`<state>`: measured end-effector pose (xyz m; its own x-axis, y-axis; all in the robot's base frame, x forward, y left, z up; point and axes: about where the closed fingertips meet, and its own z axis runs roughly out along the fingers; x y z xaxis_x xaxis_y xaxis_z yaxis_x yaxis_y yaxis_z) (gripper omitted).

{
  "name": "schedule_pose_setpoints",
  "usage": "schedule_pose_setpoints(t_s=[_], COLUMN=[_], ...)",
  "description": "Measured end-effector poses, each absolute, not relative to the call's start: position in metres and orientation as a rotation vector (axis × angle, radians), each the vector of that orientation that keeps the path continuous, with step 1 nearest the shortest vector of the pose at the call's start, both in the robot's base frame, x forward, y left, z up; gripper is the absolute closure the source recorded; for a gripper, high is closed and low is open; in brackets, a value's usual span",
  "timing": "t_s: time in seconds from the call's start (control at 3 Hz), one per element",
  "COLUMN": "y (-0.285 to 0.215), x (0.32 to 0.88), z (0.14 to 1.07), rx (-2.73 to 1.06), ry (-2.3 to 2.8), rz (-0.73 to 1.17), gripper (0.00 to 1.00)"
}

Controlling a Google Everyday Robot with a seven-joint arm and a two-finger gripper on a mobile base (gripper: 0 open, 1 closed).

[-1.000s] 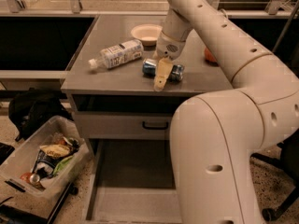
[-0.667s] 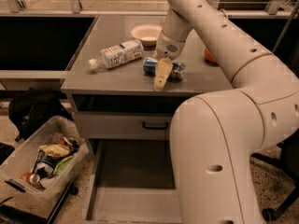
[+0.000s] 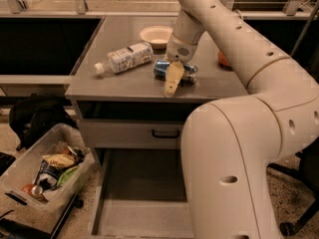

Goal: Place redbull can into middle drawer

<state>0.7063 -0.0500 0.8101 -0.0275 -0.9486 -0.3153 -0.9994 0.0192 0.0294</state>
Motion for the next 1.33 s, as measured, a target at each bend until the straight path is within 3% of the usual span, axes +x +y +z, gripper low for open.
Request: schedule_pose_setpoints(t_s=[1.33], y=[-0.064], x=[0.703], z=[0.854], rx=[-1.882], ry=[2.144], rz=[0.285], gripper=[1.00])
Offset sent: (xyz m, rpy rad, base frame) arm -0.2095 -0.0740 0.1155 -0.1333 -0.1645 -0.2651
